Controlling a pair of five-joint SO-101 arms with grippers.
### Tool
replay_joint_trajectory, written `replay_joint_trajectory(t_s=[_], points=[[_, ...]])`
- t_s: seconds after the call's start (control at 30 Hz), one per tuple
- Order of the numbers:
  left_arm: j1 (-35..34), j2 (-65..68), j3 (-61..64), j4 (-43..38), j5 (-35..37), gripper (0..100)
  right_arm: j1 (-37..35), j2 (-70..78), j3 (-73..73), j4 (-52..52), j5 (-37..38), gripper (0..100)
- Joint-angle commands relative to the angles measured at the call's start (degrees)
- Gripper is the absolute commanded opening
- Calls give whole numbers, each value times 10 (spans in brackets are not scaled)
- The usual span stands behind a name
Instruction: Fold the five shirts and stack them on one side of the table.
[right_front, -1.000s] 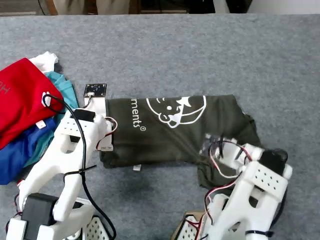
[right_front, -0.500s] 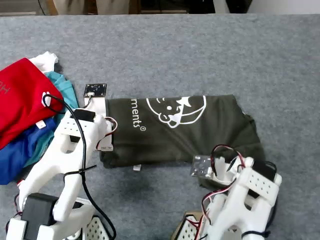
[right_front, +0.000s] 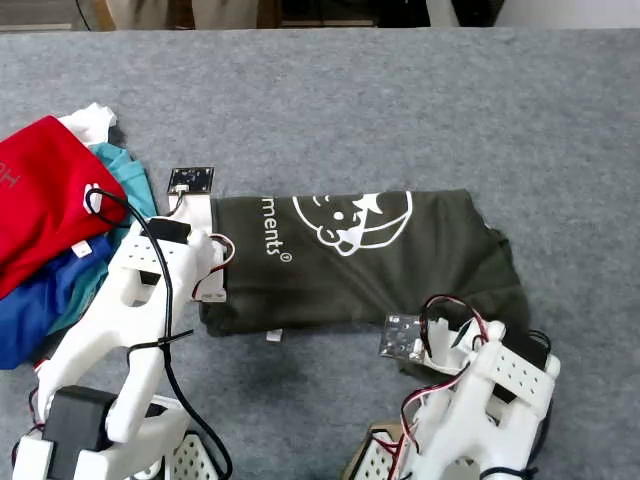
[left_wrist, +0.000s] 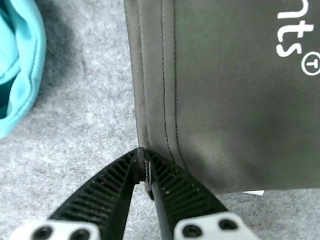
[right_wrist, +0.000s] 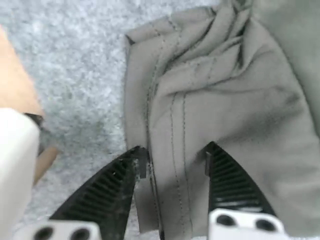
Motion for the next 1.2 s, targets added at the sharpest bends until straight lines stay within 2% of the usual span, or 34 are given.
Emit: replay_joint_trajectory(t_s=[0.0, 0.2, 0.4, 0.53, 0.8, 1.17], points=[[-2, -12, -4, 4, -4, 18, 8, 0, 1, 20, 10, 201], [-2, -12, -4, 2, -4, 18, 9, 2, 4, 4, 10, 4], [-2, -13, -4, 2, -4, 19, 11, 0, -9, -38, -4, 2], [-2, -13, -4, 1, -4, 19, 7, 4, -95, -5, -29, 2], [-1, -14, -4, 0, -1, 19, -105, 22, -259, 55, -76, 2], [-1, -17, -4, 4, -1, 19, -153, 331, -547, 51, -134, 2]])
